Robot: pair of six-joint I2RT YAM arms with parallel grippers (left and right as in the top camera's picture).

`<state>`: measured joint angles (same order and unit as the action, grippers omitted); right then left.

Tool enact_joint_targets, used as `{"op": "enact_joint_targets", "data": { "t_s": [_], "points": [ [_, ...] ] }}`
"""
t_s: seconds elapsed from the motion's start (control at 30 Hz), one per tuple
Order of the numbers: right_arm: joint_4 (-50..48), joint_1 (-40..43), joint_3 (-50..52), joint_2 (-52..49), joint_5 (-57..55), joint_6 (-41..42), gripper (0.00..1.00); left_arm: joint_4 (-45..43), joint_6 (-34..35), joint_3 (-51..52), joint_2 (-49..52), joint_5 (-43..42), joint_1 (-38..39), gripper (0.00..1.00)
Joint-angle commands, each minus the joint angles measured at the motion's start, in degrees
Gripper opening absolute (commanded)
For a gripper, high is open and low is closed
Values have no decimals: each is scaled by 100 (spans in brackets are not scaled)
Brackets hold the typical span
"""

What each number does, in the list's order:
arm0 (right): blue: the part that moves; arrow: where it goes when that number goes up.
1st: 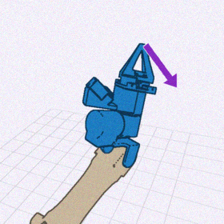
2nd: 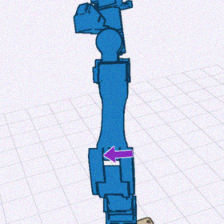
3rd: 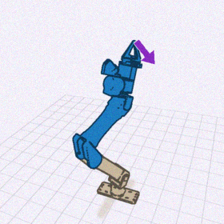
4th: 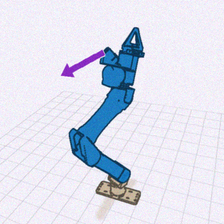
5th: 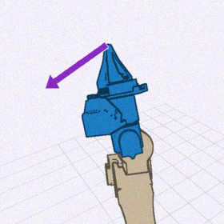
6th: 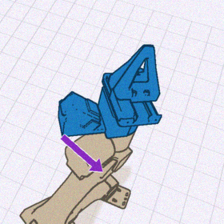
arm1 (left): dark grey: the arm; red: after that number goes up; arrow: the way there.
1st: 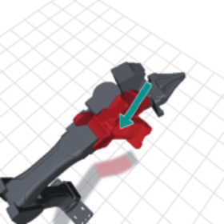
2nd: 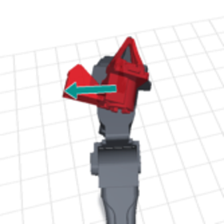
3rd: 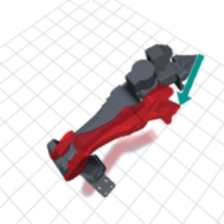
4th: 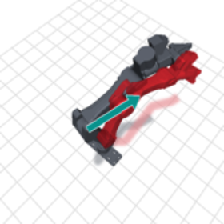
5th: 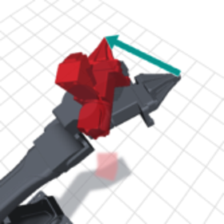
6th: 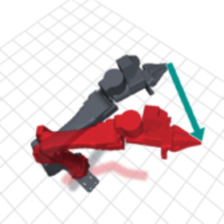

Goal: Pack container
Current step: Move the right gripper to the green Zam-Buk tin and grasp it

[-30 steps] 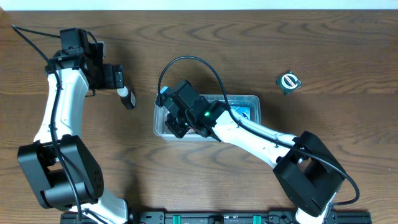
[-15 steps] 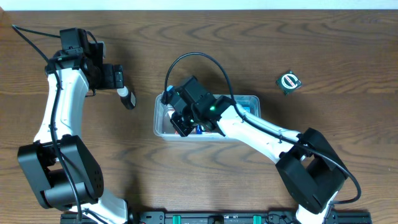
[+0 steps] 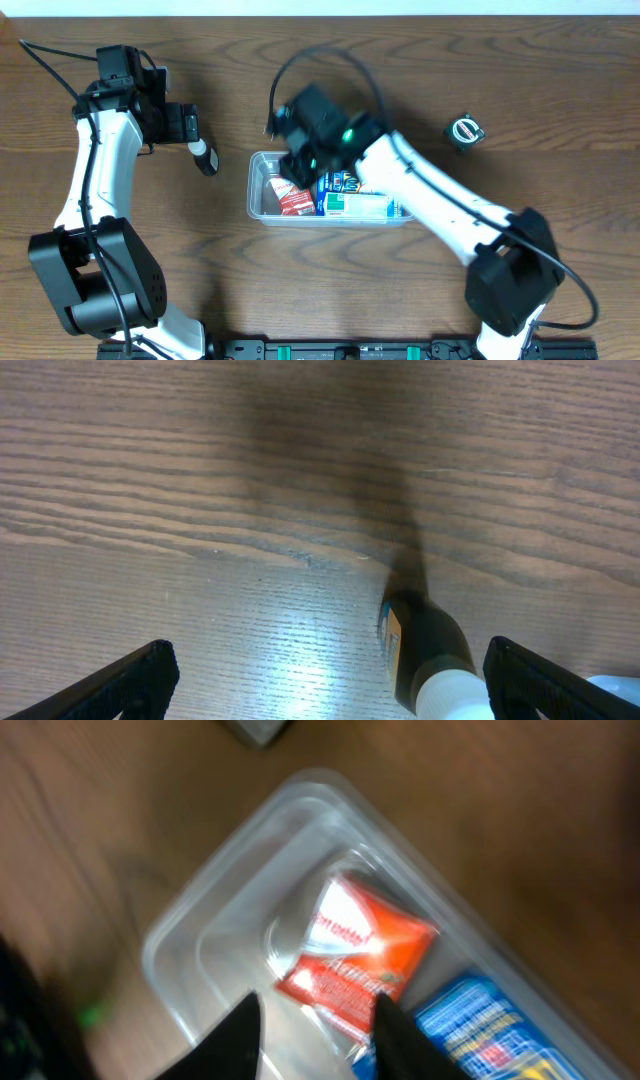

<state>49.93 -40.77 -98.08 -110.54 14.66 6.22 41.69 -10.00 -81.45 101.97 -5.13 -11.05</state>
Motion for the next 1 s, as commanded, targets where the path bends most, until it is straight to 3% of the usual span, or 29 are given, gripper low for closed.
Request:
{"op": "enact_joint_targets", "data": {
  "t_s": [0.0, 0.13, 0.33, 0.63, 0.97],
  "points": [
    [472, 579, -778, 28, -671, 330, 51, 0, 90, 35, 59, 70, -20, 98],
    [1025, 1412, -1099, 28, -885, 680, 70, -2, 90, 35, 59, 70, -17, 98],
    [1639, 2671, -977, 26, -872, 962, 81, 0, 90, 35, 59, 70, -17, 98],
    [1613, 3674, -584, -96, -890, -61, 99, 0, 90, 35, 59, 70, -20, 98],
    [997, 4129, 120, -879, -1150, 2275, 99, 0, 90, 35, 59, 70, -20, 98]
  ]
}}
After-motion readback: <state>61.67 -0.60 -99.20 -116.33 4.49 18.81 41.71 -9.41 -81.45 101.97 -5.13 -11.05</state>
